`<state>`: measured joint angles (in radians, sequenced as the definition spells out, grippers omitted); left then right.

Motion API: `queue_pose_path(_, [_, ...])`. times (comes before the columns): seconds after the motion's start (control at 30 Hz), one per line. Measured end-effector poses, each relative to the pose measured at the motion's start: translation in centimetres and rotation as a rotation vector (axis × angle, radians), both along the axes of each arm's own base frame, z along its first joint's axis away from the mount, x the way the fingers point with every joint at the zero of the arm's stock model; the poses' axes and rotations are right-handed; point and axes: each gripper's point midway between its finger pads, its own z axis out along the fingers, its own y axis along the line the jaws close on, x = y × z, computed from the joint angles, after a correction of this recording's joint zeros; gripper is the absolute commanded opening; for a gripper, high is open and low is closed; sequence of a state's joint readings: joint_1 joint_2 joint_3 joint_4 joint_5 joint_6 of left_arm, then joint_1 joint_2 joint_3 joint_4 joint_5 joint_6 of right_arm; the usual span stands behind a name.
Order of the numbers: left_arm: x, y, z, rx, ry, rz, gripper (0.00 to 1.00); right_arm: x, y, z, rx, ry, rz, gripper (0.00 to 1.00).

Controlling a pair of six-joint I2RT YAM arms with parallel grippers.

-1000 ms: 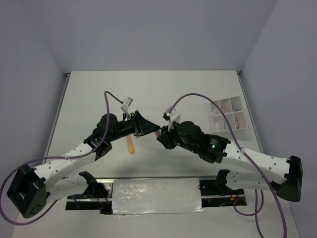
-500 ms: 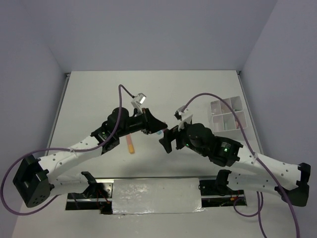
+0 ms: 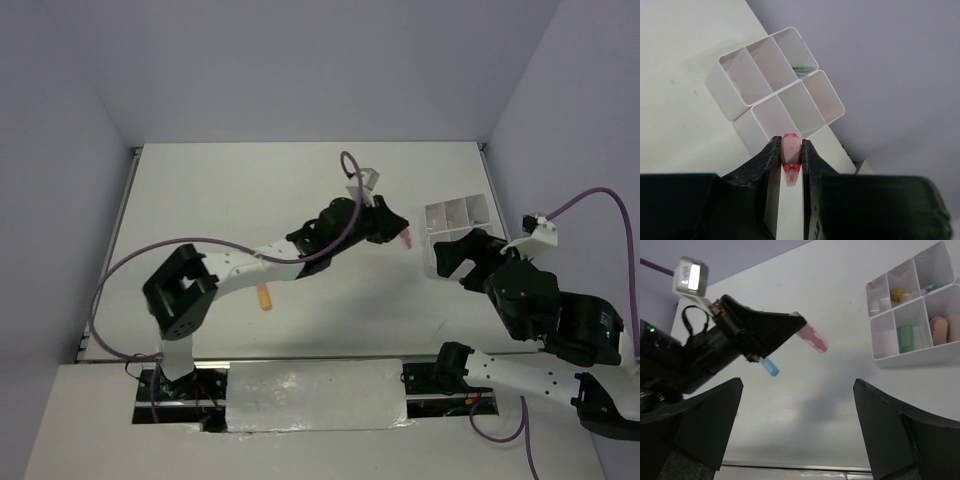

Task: Sort the stationery into containers
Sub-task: Place the stationery in the storage box.

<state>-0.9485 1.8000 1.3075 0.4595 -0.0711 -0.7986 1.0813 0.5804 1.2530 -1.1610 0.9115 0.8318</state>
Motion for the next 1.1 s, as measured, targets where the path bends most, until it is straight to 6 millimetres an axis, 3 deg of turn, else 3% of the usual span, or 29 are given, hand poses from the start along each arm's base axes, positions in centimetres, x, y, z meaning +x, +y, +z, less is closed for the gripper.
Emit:
queue_pose_path(0.17, [1.3, -6.6, -1.6, 0.001, -0.010, -0.018, 0.00, -0.5, -1.3, -0.3, -0.052, 0.027, -0.019, 1.00])
queue_pose_path(0.3, [2.9, -10.2, -0.8, -0.036, -0.042, -0.034, 0.00, -0.6, -1.6, -0.6, -0.084, 0.040, -0.016, 1.00])
queue_pose_path(0.43, [4.1, -12.2, -0.5, -0.069, -0.064, -0.037, 0.01, -0.9, -2.0, -0.6, -0.082, 0.036, -0.009, 1.00])
queue_pose_path(0.7, [5.0, -14.2, -2.9, -0.069, -0.058, -0.057, 0.13, -1.4, -2.3, -0.5, -0.056, 0.011, 0.028, 1.00])
queue_pose_path(0.8, [5.0, -14.7, -3.7, -0.068, -0.053, -0.071, 0.27, -1.4, -1.9, -0.8, -0.068, 0.020, 0.044, 1.00])
queue_pose_path(0.83, [5.0, -14.8, -4.0, -0.066, -0.050, -0.074, 0.43, -1.4, -1.8, -0.9, -0.072, 0.022, 0.047, 1.00])
queue_pose_path(0.93, [4.9, -14.9, -4.4, -0.062, -0.044, -0.084, 0.66, -1.3, -1.5, -1.1, -0.082, 0.022, 0.057, 1.00])
queue_pose_path(1.1, [4.7, -15.0, -4.1, -0.077, -0.043, -0.087, 0.75, -1.2, -1.0, -1.3, -0.088, 0.022, 0.074, 1.00])
